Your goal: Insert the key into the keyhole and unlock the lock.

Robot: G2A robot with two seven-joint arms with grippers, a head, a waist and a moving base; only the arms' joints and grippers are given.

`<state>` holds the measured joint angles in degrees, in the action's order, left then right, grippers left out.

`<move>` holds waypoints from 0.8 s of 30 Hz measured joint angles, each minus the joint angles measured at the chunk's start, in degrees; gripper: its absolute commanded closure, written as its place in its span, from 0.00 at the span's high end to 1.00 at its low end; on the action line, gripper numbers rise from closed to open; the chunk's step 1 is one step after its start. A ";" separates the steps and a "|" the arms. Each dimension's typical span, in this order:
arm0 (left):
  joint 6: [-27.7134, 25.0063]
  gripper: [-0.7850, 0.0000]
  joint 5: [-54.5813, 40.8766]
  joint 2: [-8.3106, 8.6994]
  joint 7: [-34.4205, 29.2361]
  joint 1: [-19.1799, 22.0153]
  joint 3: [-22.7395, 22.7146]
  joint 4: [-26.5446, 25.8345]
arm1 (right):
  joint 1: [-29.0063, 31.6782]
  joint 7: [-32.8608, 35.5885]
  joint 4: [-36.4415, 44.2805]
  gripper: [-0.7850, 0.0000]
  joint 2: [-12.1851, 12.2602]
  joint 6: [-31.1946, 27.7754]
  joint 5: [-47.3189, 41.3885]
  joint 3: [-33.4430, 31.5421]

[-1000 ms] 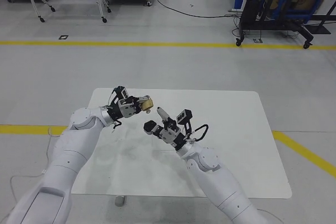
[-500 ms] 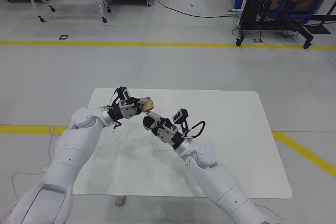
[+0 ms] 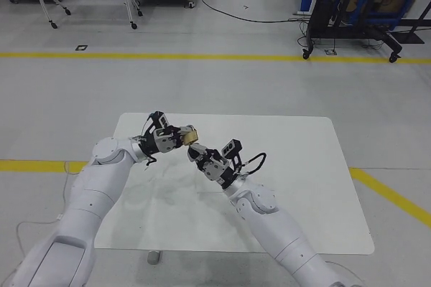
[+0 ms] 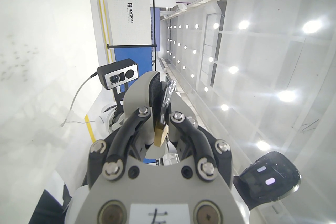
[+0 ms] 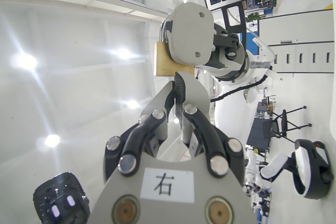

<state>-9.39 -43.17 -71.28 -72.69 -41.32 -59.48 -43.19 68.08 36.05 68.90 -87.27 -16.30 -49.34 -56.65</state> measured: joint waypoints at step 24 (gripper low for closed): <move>-10.33 0.00 15.16 1.14 15.64 -3.69 -2.10 -7.01 | 4.96 -0.28 3.67 1.00 1.43 -8.61 4.16 -8.29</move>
<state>-19.72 -28.02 -70.14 -57.05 -45.01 -61.58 -50.20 73.04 35.77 72.57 -85.84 -24.91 -45.18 -64.94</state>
